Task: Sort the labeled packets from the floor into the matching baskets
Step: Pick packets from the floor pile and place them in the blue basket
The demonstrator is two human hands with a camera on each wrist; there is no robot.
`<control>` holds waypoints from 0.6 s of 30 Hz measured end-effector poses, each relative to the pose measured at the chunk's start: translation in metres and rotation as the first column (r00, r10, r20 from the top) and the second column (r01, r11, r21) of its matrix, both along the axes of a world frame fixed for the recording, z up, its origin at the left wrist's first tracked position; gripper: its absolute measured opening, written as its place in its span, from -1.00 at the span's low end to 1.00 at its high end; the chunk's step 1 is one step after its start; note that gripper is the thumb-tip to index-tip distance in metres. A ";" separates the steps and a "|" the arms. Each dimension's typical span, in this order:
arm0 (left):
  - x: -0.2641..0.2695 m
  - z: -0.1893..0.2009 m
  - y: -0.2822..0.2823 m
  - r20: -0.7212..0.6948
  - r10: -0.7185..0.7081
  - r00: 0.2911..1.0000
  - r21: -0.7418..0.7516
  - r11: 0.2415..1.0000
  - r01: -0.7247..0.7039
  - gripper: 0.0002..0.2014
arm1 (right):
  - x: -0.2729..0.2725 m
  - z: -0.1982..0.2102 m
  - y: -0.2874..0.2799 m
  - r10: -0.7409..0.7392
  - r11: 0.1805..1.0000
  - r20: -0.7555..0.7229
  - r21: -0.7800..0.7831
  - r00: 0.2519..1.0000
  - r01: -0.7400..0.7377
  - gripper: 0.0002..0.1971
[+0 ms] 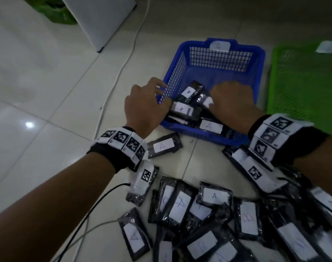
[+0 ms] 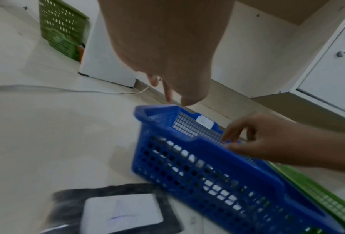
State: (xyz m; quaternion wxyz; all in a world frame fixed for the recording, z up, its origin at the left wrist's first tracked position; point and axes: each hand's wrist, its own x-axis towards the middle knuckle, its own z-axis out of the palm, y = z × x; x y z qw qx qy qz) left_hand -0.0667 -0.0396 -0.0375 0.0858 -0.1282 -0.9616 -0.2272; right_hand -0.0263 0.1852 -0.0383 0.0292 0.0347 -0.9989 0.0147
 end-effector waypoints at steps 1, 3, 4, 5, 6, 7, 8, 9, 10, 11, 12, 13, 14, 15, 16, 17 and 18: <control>0.008 0.004 -0.009 -0.050 0.023 0.999 0.043 0.999 -0.021 -0.75 | 0.002 0.006 -0.009 0.089 0.996 -0.060 -0.002 0.994 -0.089 -0.84; 0.028 0.004 -0.034 -0.035 0.083 0.996 0.088 0.993 -0.080 -0.79 | 0.005 0.015 -0.038 0.299 0.953 -0.077 -0.027 0.951 -0.301 -0.91; 0.035 0.000 -0.046 0.010 0.097 0.995 0.066 0.993 -0.097 -0.80 | 0.008 0.016 -0.053 0.395 0.917 -0.051 -0.038 0.917 -0.397 -0.90; 0.046 -0.004 -0.061 0.062 0.110 0.992 0.008 0.994 -0.111 -0.80 | 0.014 0.015 -0.072 0.476 0.878 -0.021 -0.057 0.879 -0.476 -0.91; 0.054 -0.010 -0.075 0.119 0.114 0.986 -0.072 0.992 -0.106 -0.80 | 0.018 0.013 -0.088 0.522 0.852 0.008 -0.055 0.853 -0.521 -0.95; 0.064 -0.014 -0.089 0.188 0.110 0.976 -0.153 0.985 -0.082 -0.80 | 0.023 0.009 -0.103 0.553 0.833 0.021 -0.049 0.833 -0.551 -0.98; 0.072 -0.019 -0.101 0.270 0.094 0.958 -0.217 0.976 -0.035 -0.80 | 0.026 0.006 -0.115 0.566 0.824 0.041 -0.035 0.823 -0.565 -0.92; 0.080 -0.023 -0.111 0.360 0.074 0.930 -0.258 0.966 0.023 -0.80 | 0.030 0.004 -0.126 0.574 0.818 0.088 -0.020 0.814 -0.575 -0.87; 0.090 -0.027 -0.121 0.441 0.058 0.896 -0.280 0.957 0.076 -0.80 | 0.033 0.001 -0.136 0.588 0.806 0.124 -0.010 0.799 -0.592 -0.81; 0.098 -0.031 -0.127 0.504 0.050 0.862 -0.295 0.948 0.117 -0.80 | 0.035 -0.001 -0.142 0.603 0.793 0.160 -0.013 0.781 -0.610 -0.77; 0.105 -0.035 -0.135 0.546 0.051 0.836 -0.306 0.942 0.142 -0.79 | 0.038 -0.004 -0.148 0.614 0.783 0.180 -0.020 0.768 -0.621 -0.75; 0.111 -0.038 -0.140 0.579 0.058 0.813 -0.309 0.939 0.153 -0.76 | 0.040 -0.009 -0.152 0.616 0.783 0.179 -0.026 0.767 -0.622 -0.75; 0.116 -0.042 -0.144 0.608 0.068 0.791 -0.310 0.938 0.157 -0.72 | 0.042 -0.017 -0.155 0.602 0.794 0.176 -0.034 0.779 -0.606 -0.76; 0.120 -0.044 -0.148 0.642 0.074 0.763 -0.303 0.939 0.163 -0.65 | 0.044 -0.024 -0.158 0.574 0.816 0.181 -0.042 0.799 -0.577 -0.76; 0.124 -0.047 -0.150 0.674 0.073 0.735 -0.289 0.942 0.172 -0.56 | 0.045 -0.031 -0.159 0.528 0.844 0.213 -0.024 0.822 -0.536 -0.74; 0.127 -0.049 -0.152 0.701 0.078 0.709 -0.282 0.943 0.175 -0.46 | 0.046 -0.036 -0.159 0.478 0.868 0.251 0.010 0.842 -0.496 -0.68; 0.130 -0.051 -0.153 0.714 0.085 0.696 -0.281 0.944 0.173 -0.39 | 0.047 -0.041 -0.157 0.427 0.885 0.299 0.055 0.854 -0.462 -0.58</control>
